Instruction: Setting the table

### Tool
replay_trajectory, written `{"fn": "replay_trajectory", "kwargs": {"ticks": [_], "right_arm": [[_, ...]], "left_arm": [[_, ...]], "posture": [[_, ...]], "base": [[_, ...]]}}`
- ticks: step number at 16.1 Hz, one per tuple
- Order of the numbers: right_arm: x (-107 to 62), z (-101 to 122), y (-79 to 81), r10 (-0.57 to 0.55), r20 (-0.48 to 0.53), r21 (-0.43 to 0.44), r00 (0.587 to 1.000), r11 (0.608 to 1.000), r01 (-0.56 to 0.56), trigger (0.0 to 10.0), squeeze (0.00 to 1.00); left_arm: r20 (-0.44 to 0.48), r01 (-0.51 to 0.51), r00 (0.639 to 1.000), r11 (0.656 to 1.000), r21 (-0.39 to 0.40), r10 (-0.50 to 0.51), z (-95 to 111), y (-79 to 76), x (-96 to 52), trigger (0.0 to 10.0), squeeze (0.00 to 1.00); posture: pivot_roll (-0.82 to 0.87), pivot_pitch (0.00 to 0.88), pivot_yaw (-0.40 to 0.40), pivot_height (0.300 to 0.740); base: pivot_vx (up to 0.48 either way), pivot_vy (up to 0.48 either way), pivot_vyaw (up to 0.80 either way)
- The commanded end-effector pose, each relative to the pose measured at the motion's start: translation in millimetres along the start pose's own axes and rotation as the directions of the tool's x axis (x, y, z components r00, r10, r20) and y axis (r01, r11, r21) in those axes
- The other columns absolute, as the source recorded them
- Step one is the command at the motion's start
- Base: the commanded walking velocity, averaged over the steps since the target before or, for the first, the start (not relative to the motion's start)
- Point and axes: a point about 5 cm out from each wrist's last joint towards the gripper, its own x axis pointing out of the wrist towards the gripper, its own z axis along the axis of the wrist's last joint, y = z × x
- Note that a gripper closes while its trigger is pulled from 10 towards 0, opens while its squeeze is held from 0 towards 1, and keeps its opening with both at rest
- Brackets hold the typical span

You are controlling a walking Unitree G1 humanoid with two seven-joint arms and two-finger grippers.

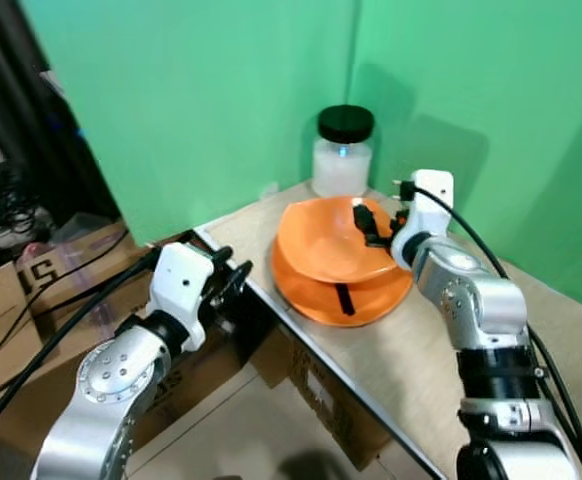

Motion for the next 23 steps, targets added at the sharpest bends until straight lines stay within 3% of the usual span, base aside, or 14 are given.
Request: {"fn": "replay_trajectory", "kwargs": {"ticks": [1,4,5,6,9,14,23], "right_arm": [[5.1,-2,-5.7,0.016,-0.059,0.048,0.998,0.999,-0.014,10.0,0.00],[13.2,-10,-24.3,-0.019,-0.124,0.163,0.992,0.986,0.040,10.0,0.00],[13.7,-10,-26.8,-0.022,-0.129,0.182,0.991,0.982,0.045,3.8,0.00],[12.4,-10,-28.8,0.007,-0.127,0.251,0.992,0.968,0.025,0.0,0.00],[10.4,-9,-25.0,0.115,-0.131,0.373,0.985,0.926,-0.058,0.0,0.00],[7.8,-3,-31.1,0.103,-0.113,0.343,0.988,0.938,-0.058,0.0,0.00],[5.4,-6,-26.3,0.163,-0.140,0.354,0.977,0.930,-0.104,0.0,0.00]], "left_arm": [[-0.006,0.040,0.999,0.999,0.009,-0.040,1,-1.6,-1.3,10.0,0.00],[-0.009,0.070,0.998,0.998,0.012,-0.069,1,-2.7,-1.8,10.0,0.00],[-0.009,0.074,0.997,0.997,0.011,-0.074,1,-3.2,-1.9,10.0,0.00],[-0.010,0.082,0.997,0.997,0.010,-0.082,1,-4.2,-2.2,10.0,0.00],[-0.012,0.096,0.995,0.995,0.009,-0.096,1,-5.1,-2.1,10.0,0.00],[-0.012,0.101,0.995,0.995,0.019,-0.100,1,-5.2,-1.4,10.0,0.00],[-0.018,0.121,0.993,0.992,0.022,-0.120,1,-7.2,0.0,10.0,0.00]], "posture": [[0.04,0.000,0.043,0.740],[0.04,0.000,0.046,0.740],[0.04,0.000,0.046,0.740],[0.04,0.000,0.046,0.740],[0.04,0.000,0.050,0.740],[0.04,0.000,0.052,0.740],[0.03,0.000,0.052,0.740]], "base": [[0.000,0.000,0.00],[0.000,0.000,0.00],[0.000,0.000,0.00],[0.000,0.000,0.00],[0.000,0.000,0.00],[0.000,0.000,0.00],[0.000,0.000,0.00]]}}
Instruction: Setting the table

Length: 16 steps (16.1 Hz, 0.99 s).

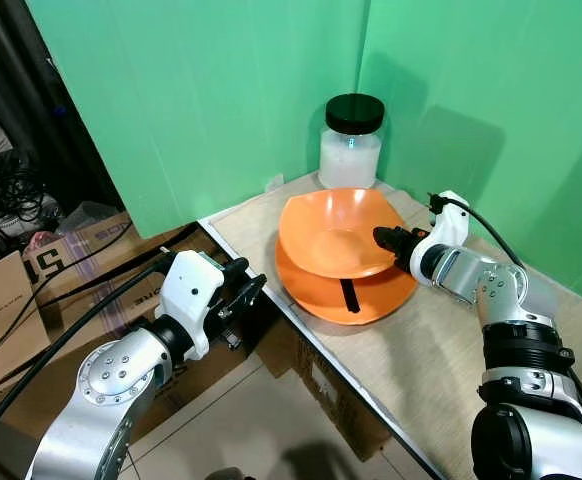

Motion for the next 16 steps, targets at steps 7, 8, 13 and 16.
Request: {"fn": "replay_trajectory", "kwargs": {"ticks": [7,8,13,16], "right_arm": [[-0.9,-2,1.9,0.025,-0.022,-0.004,0.999,1.000,-0.025,0.0,0.00],[-1.3,-2,1.9,0.027,-0.024,-0.004,0.999,1.000,-0.027,0.0,0.00],[-5.4,1,3.8,0.055,-0.008,0.003,0.998,0.999,-0.055,0.0,0.00],[-30.2,23,19.0,0.196,0.154,0.033,0.968,0.979,-0.203,0.0,0.00]], "left_arm": [[-0.024,0.214,0.976,0.970,-0.118,-0.219,0,-20.2,-9.6,10.0,0.00],[-0.032,0.210,0.976,0.971,-0.110,-0.215,-2,-19.9,-10.2,10.0,0.00],[-0.019,0.153,0.988,0.984,-0.091,-0.156,0,-13.3,-6.1,10.0,0.00],[0.003,0.126,0.992,0.987,-0.096,-0.126,5,-10.8,-8.0,10.0,0.00]], "posture": [[0.03,0.000,0.048,0.740],[0.02,0.000,0.048,0.740],[0.02,0.000,0.045,0.740],[0.02,0.000,0.034,0.740]], "base": [[0.000,0.000,0.00],[0.000,0.000,0.00],[0.000,0.000,0.00],[0.000,0.000,0.00]]}}
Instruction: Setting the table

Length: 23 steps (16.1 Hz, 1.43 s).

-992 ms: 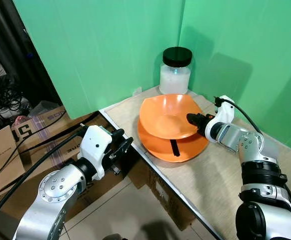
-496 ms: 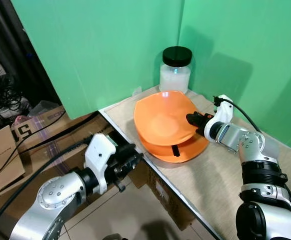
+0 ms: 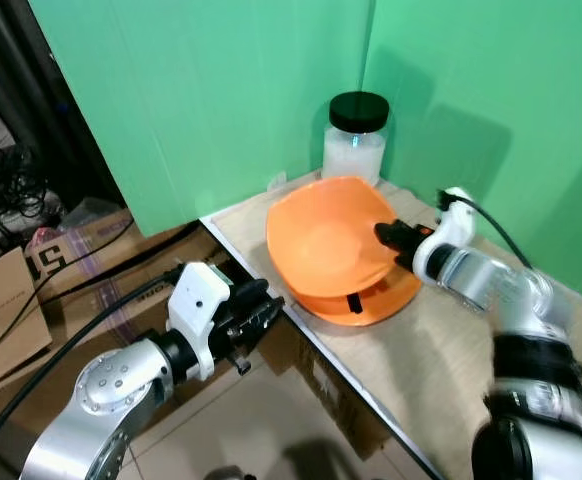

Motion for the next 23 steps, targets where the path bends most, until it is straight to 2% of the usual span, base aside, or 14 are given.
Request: {"fn": "replay_trajectory", "kwargs": {"ticks": [1,2,3,4,5,6,8,10,11,12,14,16,20,23], "right_arm": [[-10.9,20,17.4,0.090,0.096,-0.033,0.991,0.996,-0.087,0.0,0.00],[-34.4,34,36.4,0.179,0.212,-0.151,0.961,0.977,-0.148,0.7,0.00],[-54.5,39,52.3,0.248,0.281,-0.267,0.927,0.948,-0.173,10.0,0.00],[-69.1,36,63.6,0.288,0.315,-0.338,0.904,0.924,-0.176,10.0,0.00],[-77.8,31,70.5,0.276,0.337,-0.439,0.900,0.892,-0.109,10.0,0.00],[-83.3,25,75.1,0.268,0.347,-0.491,0.899,0.868,-0.069,10.0,0.00],[-93.5,11,70.1,0.153,0.454,-0.500,0.878,0.859,0.108,10.0,0.00],[-96.9,5,64.7,0.101,0.499,-0.525,0.860,0.826,0.208,10.0,0.00],[-97.1,1,60.6,0.066,0.543,-0.521,0.837,0.808,0.275,10.0,0.00],[-96.4,-1,58.3,0.038,0.561,-0.493,0.827,0.818,0.296,10.0,0.00],[-95.7,-7,62.2,0.050,0.538,-0.509,0.841,0.814,0.278,10.0,0.00],[-91.4,-16,59.4,0.036,0.506,-0.532,0.862,0.799,0.279,10.0,0.00],[-86.8,-21,59.6,0.033,0.492,-0.517,0.870,0.815,0.262,10.0,0.00],[-83.5,-23,62.1,0.060,0.477,-0.523,0.877,0.822,0.228,10.0,0.00]], "left_arm": [[0.017,-0.024,1.000,1.000,0.006,0.024,5,3.2,-2.2,10.0,0.00],[0.036,-0.053,0.998,0.999,0.003,0.053,7,4.4,-3.4,10.0,0.00],[0.056,-0.084,0.995,0.996,0.010,0.083,10,4.7,-3.7,10.0,0.00],[0.080,-0.117,0.990,0.993,0.012,0.115,13,4.8,-3.7,10.0,0.00],[0.099,-0.163,0.982,0.986,0.022,0.161,14,6.4,-3.4,10.0,0.00],[0.101,-0.223,0.970,0.975,0.021,0.220,13,9.0,-2.1,10.0,0.00],[0.134,-0.353,0.930,0.933,0.068,0.342,18,13.4,8.0,10.0,0.00],[0.164,-0.415,0.904,0.903,0.114,0.395,22,18.0,12.4,10.0,0.00],[0.182,-0.467,0.878,0.875,0.130,0.442,24,22.7,15.7,10.0,0.00],[0.186,-0.492,0.863,0.865,0.098,0.469,25,24.9,16.8,10.0,0.00],[0.189,-0.503,0.855,0.861,0.079,0.482,25,24.1,15.0,10.0,0.00],[0.181,-0.522,0.846,0.848,0.093,0.501,19,27.5,15.5,10.0,0.00],[0.195,-0.562,0.816,0.825,0.049,0.544,21,32.5,12.1,10.0,0.00],[0.210,-0.565,0.811,0.824,0.040,0.546,24,34.1,14.0,10.0,0.00]], "posture": [[0.02,0.000,0.034,0.740],[0.03,0.000,0.031,0.740],[0.03,0.000,0.027,0.740],[0.02,0.000,0.029,0.740],[0.01,0.000,0.040,0.740],[0.00,0.000,0.049,0.740],[-0.02,0.000,0.059,0.740],[-0.02,0.000,0.060,0.740],[-0.03,0.000,0.053,0.740],[-0.03,0.000,0.061,0.740],[-0.05,0.000,0.064,0.740],[-0.05,0.000,0.076,0.740],[-0.04,0.000,0.075,0.740],[-0.03,0.000,0.060,0.740]], "base": [[0.000,0.000,0.00],[0.000,0.000,0.00],[0.000,0.000,0.00],[0.000,0.000,0.00],[0.000,0.000,0.00],[0.000,0.000,0.00],[0.000,0.000,-0.74],[0.000,0.000,-0.75],[0.000,0.000,-0.75],[0.000,0.000,-0.75],[0.000,0.000,-0.75],[0.000,0.000,-0.75],[0.000,0.000,-0.75],[0.000,0.000,-0.77]]}}
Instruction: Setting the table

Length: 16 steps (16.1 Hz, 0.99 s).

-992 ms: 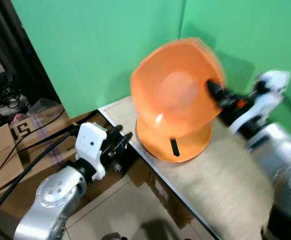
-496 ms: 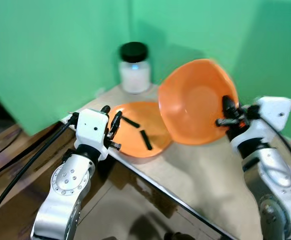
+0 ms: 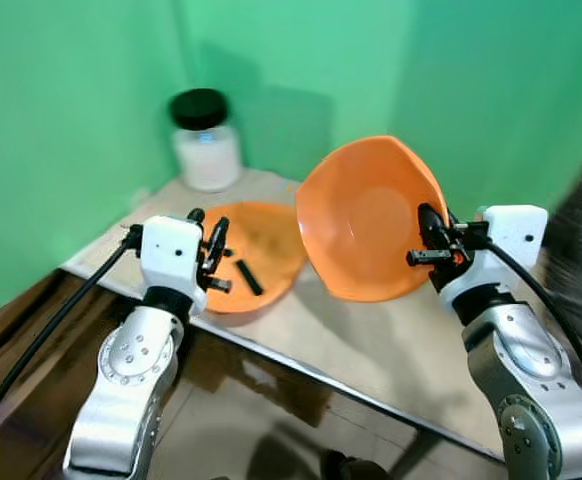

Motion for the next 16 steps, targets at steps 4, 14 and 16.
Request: {"fn": "replay_trajectory", "kwargs": {"ticks": [4,14,16], "right_arm": [[0.8,7,15.9,0.173,0.048,0.013,0.984,0.985,-0.174,10.0,0.00],[2.8,0,14.6,0.194,0.019,0.011,0.981,0.981,-0.194,10.0,0.00],[2.0,1,10.9,0.159,0.031,0.010,0.987,0.987,-0.159,10.0,0.00]], "left_arm": [[0.006,-0.048,0.999,0.999,-0.025,0.049,0,5.6,0.3,10.0,0.00],[0.003,-0.081,0.997,0.997,-0.012,0.081,-3,13.3,0.4,10.0,0.00],[0.004,-0.077,0.997,0.997,-0.014,0.077,-3,12.9,1.0,10.0,0.00]], "posture": [[-0.03,0.000,0.056,0.740],[-0.03,0.000,0.049,0.740],[-0.03,0.000,0.052,0.740]], "base": [[0.000,0.000,-0.39],[-0.126,0.000,0.00],[-0.444,0.000,0.00]]}}
